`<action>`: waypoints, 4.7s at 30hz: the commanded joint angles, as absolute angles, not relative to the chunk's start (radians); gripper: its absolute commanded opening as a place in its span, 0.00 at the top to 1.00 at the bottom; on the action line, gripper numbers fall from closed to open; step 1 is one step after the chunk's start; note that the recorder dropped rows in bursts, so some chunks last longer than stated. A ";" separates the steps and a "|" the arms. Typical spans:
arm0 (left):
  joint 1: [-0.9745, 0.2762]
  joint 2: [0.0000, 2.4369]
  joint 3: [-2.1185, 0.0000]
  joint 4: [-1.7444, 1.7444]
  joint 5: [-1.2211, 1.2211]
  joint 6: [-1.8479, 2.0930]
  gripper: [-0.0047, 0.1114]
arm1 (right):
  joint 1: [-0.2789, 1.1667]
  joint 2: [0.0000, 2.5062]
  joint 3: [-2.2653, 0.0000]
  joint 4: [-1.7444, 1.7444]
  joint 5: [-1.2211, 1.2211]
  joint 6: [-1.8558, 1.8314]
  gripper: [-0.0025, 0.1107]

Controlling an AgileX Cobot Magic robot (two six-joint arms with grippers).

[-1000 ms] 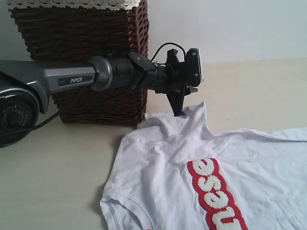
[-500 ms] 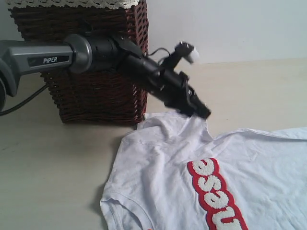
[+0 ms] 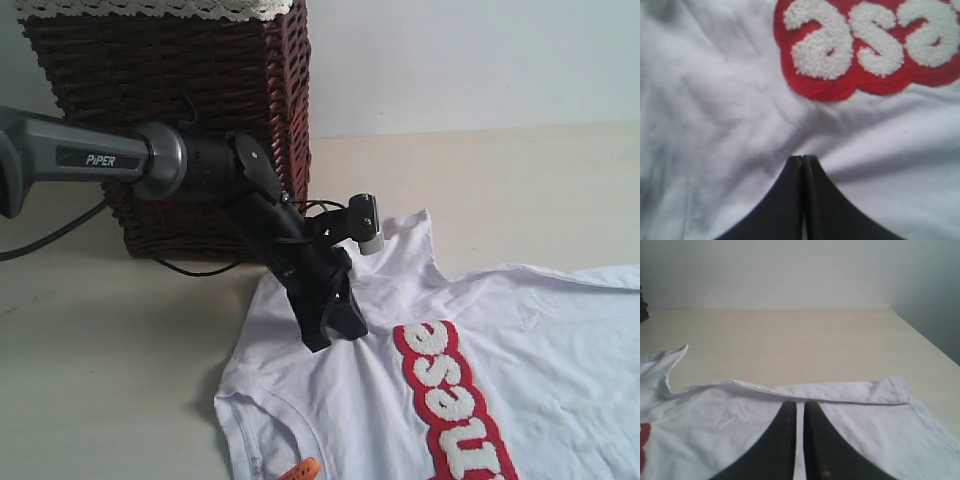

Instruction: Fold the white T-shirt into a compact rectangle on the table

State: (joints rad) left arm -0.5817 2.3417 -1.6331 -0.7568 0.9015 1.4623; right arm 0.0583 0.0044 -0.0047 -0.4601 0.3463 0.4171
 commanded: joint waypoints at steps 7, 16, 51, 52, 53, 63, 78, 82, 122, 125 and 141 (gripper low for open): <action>-0.580 2.351 -1.620 -0.754 0.757 1.603 0.96 | 0.053 0.000 0.000 -0.459 0.333 0.416 0.91; -0.578 2.186 -1.620 -0.877 0.840 1.493 0.95 | 0.053 0.000 0.000 -0.459 0.333 0.416 0.91; -0.684 1.841 -0.986 -0.363 0.778 1.061 0.06 | 0.053 0.000 0.000 -0.459 0.333 0.416 0.91; -0.700 1.832 -0.977 -0.347 0.764 1.048 0.06 | 0.053 0.000 0.000 -0.459 0.333 0.416 0.91; -0.714 1.826 -0.967 -0.340 0.752 1.038 0.06 | 0.053 0.000 0.000 -0.459 0.333 0.416 0.91; -0.769 1.799 -0.953 -0.373 0.561 1.021 0.06 | 0.053 0.000 0.000 -0.459 0.333 0.416 0.91; -0.769 1.884 -0.953 -0.457 0.614 1.072 0.06 | 0.053 0.000 0.000 -0.459 0.333 0.416 0.91; -0.769 1.884 -0.953 -0.527 0.614 1.072 0.06 | 0.053 0.000 0.000 -0.459 0.333 0.416 0.91; -0.799 1.883 -0.953 -0.320 0.649 1.006 0.06 | 0.053 0.000 0.000 -0.459 0.333 0.416 0.91; -0.829 1.885 -0.953 -0.322 0.631 0.994 0.06 | 0.053 0.000 0.000 -0.459 0.333 0.416 0.91; -0.909 1.920 -0.883 -0.318 0.522 0.984 0.42 | 0.053 0.000 0.000 -0.459 0.333 0.416 0.91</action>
State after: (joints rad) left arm -0.9020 1.8893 -0.9087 -0.3404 0.5422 0.9852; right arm 0.0583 0.0044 -0.0047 -0.4601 0.3445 0.4171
